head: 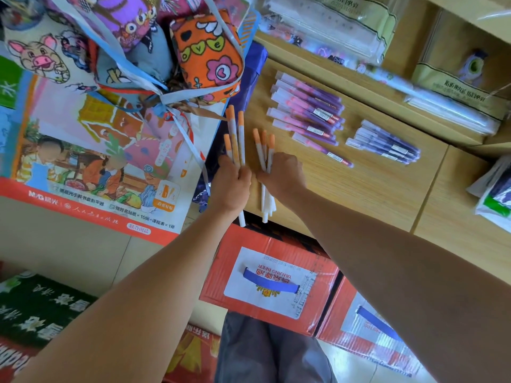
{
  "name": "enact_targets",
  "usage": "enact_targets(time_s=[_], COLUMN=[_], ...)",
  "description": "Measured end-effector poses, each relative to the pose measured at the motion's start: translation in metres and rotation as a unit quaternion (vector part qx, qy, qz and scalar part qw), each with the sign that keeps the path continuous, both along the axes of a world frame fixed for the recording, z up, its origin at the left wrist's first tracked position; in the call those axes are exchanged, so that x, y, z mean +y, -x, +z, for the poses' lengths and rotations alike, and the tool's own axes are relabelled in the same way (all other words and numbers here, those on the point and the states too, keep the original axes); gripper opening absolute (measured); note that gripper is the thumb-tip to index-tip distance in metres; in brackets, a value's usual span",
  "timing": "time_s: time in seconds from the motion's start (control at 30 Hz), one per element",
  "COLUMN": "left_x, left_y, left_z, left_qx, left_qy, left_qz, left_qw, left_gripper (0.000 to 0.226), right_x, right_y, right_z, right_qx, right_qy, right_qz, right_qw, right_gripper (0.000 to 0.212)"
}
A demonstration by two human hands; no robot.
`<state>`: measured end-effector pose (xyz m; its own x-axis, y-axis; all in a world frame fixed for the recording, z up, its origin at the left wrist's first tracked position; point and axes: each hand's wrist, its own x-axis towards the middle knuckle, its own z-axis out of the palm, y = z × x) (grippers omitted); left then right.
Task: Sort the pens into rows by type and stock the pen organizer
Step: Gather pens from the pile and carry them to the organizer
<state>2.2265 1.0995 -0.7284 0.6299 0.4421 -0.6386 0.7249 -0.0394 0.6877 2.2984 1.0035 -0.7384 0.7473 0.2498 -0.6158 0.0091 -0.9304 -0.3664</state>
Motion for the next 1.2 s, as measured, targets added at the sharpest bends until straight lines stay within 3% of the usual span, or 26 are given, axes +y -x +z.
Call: enact_targets(time_s=[0.23,0.37,0.6,0.73,0.83,0.97,1.2], left_x=[-0.003,-0.015,-0.050,-0.075,-0.097,-0.131,-0.208], left_y=[0.004,0.002,0.003,0.001,0.004,0.010,0.037], left_z=[0.004,0.013,0.048,0.080,0.104,0.136,0.197], left_qx=[-0.009,-0.008,-0.040,-0.043,-0.027,-0.017,-0.023], left_qy=[0.018,0.039,0.101,0.097,0.104,0.125,0.128], left_qz=[0.007,0.020,0.013,-0.002,-0.040,-0.110,-0.240], left_qw=[1.000,0.999,0.994,0.994,0.993,0.986,0.962], left_gripper=[0.040,0.010,0.014,0.008,0.016,0.003,0.003], right_x=[-0.022,-0.036,-0.082,-0.115,-0.145,-0.189,-0.279], right_y=[0.006,0.001,-0.001,0.012,0.026,0.050,0.114], right_z=[0.003,0.011,0.048,0.078,0.106,0.146,0.207], right_qx=[0.009,0.059,0.139,0.142,0.120,0.100,0.052], right_qy=[-0.019,-0.106,-0.184,-0.221,-0.219,-0.231,-0.252], right_qz=[0.021,-0.029,-0.066,-0.143,-0.161,-0.205,-0.318], right_qw=[1.000,0.992,0.971,0.954,0.955,0.946,0.912], right_gripper=[0.015,0.021,0.010,0.015,0.015,0.022,0.023])
